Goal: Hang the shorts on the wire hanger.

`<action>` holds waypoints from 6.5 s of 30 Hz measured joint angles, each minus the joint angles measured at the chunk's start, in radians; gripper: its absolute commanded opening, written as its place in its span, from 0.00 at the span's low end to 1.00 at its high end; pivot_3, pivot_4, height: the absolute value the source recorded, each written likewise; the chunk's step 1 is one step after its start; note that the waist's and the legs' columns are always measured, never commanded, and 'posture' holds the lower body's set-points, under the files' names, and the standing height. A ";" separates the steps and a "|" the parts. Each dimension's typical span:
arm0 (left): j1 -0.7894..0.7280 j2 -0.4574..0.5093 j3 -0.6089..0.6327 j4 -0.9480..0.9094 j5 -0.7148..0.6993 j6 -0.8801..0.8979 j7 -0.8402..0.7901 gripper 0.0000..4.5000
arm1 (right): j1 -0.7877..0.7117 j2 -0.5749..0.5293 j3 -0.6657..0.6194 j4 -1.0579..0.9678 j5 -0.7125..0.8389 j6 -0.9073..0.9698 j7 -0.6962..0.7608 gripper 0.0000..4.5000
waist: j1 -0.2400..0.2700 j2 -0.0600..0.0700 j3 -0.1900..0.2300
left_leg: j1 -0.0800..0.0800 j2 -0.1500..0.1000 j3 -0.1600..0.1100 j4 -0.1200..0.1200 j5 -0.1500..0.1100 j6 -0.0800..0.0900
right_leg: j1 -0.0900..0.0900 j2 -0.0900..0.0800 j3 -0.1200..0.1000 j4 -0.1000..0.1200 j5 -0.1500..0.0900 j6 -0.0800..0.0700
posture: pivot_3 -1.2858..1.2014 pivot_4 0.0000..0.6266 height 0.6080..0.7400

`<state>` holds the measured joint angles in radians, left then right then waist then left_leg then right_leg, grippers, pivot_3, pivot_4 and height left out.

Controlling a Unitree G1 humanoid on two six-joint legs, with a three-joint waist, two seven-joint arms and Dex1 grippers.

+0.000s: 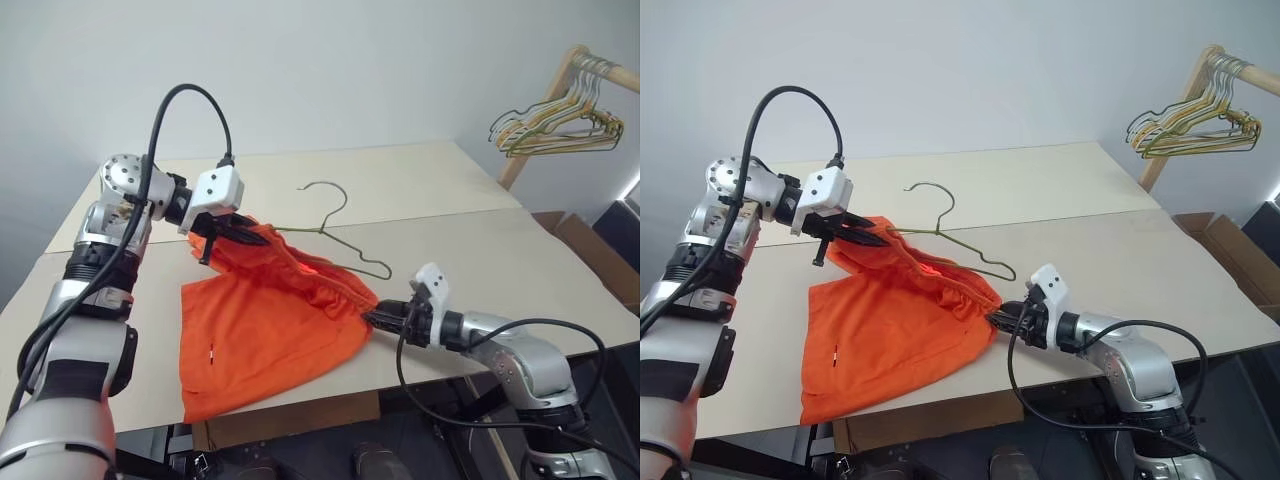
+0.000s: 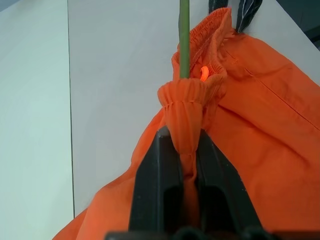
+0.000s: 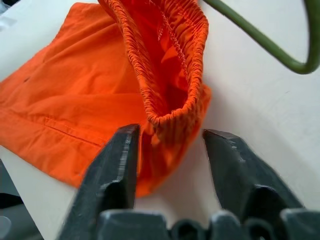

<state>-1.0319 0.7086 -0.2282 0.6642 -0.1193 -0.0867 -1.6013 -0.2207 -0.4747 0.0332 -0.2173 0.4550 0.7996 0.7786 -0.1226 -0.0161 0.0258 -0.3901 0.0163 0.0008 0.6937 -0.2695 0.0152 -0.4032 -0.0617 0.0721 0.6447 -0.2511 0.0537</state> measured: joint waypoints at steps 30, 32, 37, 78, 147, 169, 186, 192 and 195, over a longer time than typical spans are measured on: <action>0.076 0.190 -0.169 -0.097 -0.299 -0.082 -0.010 0.00 | -0.091 -0.195 -0.041 0.222 0.076 -0.112 0.293 0.00 | 0.006 0.000 0.000 | 0.000 0.000 0.000 0.001 0.000 0.001 | 0.000 0.000 0.000 0.001 0.000 0.000 | 0.48 0.00 1.00; 0.076 0.184 -0.163 -0.087 -0.302 -0.082 -0.010 0.00 | -0.101 -0.207 -0.038 0.238 0.076 -0.113 0.301 0.00 | 0.007 0.000 0.000 | 0.000 0.000 0.000 0.001 0.000 0.001 | 0.000 0.000 0.000 0.001 0.000 0.000 | 0.48 0.00 1.00; 0.075 0.182 -0.146 -0.099 -0.362 -0.028 -0.010 0.00 | -0.118 -0.213 -0.024 0.258 0.056 -0.138 0.312 0.00 | 0.005 0.000 0.000 | 0.000 0.000 0.000 0.001 -0.001 0.001 | 0.000 0.000 0.000 0.001 0.000 0.001 | 0.48 0.00 1.00; 0.042 0.036 -0.101 -0.104 0.059 -0.151 0.111 0.00 | -0.428 -0.434 0.206 -0.058 -0.255 -0.220 0.372 0.06 | 0.025 0.001 0.000 | -0.001 0.000 0.005 0.002 -0.001 0.001 | -0.001 0.000 0.000 0.001 0.000 0.000 | 0.47 0.00 1.00; 0.143 0.010 0.030 -0.214 0.078 -0.046 0.118 0.00 | -0.319 -0.140 0.150 0.162 -0.187 -0.192 0.243 0.01 | 0.000 0.000 0.000 | 0.000 0.000 -0.002 0.002 -0.001 0.001 | 0.000 0.000 0.000 0.002 0.000 0.000 | 0.47 0.00 1.00; 0.177 -0.040 0.113 -0.119 -0.015 0.013 0.140 0.57 | -0.362 -0.212 0.150 0.072 -0.154 -0.078 0.323 0.01 | 0.000 0.000 0.000 | 0.000 0.000 -0.003 0.002 -0.001 0.001 | 0.000 -0.001 0.000 0.002 0.000 0.000 | 0.47 0.00 1.00; 0.183 0.041 0.233 -0.065 -0.099 0.030 0.138 1.00 | -0.409 -0.342 0.091 0.108 -0.019 0.139 0.351 0.01 | 0.000 0.000 0.000 | 0.000 0.000 -0.003 0.002 -0.001 0.001 | -0.001 -0.002 -0.001 0.002 0.000 0.000 | 0.46 0.00 1.00; 0.203 -0.027 0.341 -0.191 -0.253 0.157 0.216 1.00 | -0.446 -0.364 -0.027 0.175 0.021 0.300 0.255 0.01 | -0.002 0.000 0.000 | 0.000 -0.001 -0.003 0.001 -0.001 0.001 | -0.001 -0.004 -0.001 0.003 0.000 0.000 | 0.44 0.00 1.00; 0.254 -0.062 0.373 -0.286 -0.330 0.216 0.238 1.00 | -0.439 -0.366 -0.081 0.185 0.023 0.350 0.191 0.01 | -0.007 0.001 0.000 | 0.000 -0.001 -0.003 0.001 -0.001 0.001 | -0.001 -0.004 0.000 0.003 0.000 0.000 | 0.44 0.00 1.00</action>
<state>-0.7777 0.6465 0.1446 0.3786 -0.4492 0.1294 -1.3629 -0.6594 -0.8411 -0.0477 -0.0324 0.4779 1.1494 0.9693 -0.1297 -0.0155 0.0257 -0.3900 0.0154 -0.0024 0.6944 -0.2702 0.0162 -0.4043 -0.0656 0.0717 0.6474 -0.2513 0.0539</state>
